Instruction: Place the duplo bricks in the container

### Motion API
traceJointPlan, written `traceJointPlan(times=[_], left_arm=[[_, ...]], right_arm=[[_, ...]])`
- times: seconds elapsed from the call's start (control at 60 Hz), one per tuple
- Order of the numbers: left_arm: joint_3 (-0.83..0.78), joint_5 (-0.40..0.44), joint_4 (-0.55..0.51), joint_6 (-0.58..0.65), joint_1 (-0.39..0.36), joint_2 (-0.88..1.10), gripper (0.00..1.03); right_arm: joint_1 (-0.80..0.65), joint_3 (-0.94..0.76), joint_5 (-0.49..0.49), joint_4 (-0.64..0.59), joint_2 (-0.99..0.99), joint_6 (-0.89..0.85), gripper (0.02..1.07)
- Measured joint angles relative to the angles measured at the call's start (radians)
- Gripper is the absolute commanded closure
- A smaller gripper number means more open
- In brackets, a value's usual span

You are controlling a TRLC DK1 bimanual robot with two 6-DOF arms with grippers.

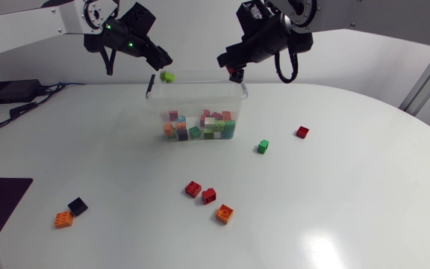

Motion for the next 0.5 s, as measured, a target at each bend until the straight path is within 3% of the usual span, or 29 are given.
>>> traceJointPlan(times=[0.217, 0.5], left_arm=[[-0.005, -0.001, -0.076, -0.016, 0.000, -0.042, 0.04], [-0.216, 0.000, -0.070, -0.015, 0.002, -0.339, 0.04]], right_arm=[[0.000, 0.119, 0.000, 0.001, 0.070, 0.000, 0.71], [0.000, 0.294, -0.008, 0.003, 0.213, -0.001, 0.70]])
